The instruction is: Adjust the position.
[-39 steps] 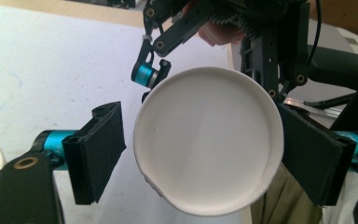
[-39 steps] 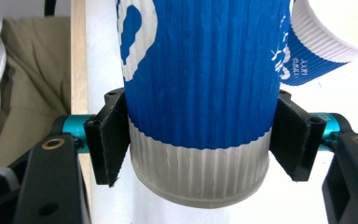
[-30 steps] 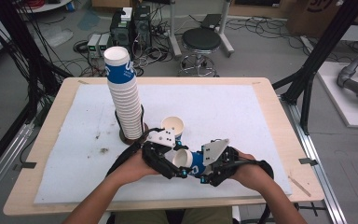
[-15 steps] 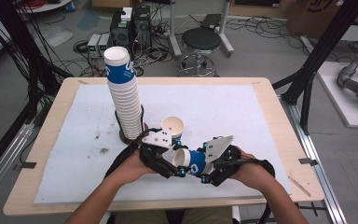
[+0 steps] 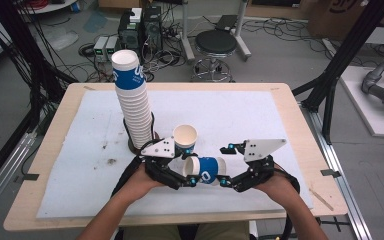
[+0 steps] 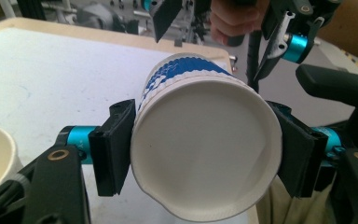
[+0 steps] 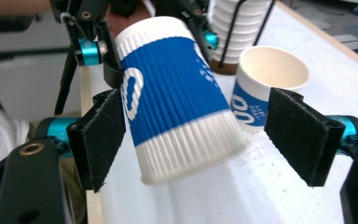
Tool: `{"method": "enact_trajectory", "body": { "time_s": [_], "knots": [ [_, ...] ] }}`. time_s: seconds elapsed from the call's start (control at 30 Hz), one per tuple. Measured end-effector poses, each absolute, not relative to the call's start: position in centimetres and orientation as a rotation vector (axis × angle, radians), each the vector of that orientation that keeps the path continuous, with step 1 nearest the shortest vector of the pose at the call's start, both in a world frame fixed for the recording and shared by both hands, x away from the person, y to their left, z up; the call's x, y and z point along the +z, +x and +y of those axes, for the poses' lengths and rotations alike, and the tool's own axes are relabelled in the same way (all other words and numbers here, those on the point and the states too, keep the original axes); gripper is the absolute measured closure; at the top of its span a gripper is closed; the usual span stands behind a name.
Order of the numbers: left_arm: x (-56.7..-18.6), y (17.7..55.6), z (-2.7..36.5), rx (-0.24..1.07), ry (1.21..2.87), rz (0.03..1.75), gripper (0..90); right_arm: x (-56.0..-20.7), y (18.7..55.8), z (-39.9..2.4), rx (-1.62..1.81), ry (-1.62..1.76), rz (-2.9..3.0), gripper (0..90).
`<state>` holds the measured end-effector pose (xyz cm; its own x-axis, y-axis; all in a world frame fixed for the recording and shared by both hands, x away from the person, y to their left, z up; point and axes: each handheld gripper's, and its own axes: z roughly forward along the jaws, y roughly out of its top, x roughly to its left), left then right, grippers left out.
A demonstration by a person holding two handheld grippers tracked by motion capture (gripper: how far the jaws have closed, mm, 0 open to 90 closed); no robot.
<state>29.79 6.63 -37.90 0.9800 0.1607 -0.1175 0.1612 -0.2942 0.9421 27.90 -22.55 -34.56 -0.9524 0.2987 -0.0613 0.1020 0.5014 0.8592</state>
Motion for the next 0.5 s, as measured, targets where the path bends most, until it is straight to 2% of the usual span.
{"method": "enact_trajectory", "body": {
  "time_s": [0.5],
  "knots": [
    [-39.5, 29.9, 7.8, 0.019, 1.716, 0.262, 29.8, -36.5, 27.5, -24.9, 1.544, 0.501, 2.416, 20.5]
  ]
}}
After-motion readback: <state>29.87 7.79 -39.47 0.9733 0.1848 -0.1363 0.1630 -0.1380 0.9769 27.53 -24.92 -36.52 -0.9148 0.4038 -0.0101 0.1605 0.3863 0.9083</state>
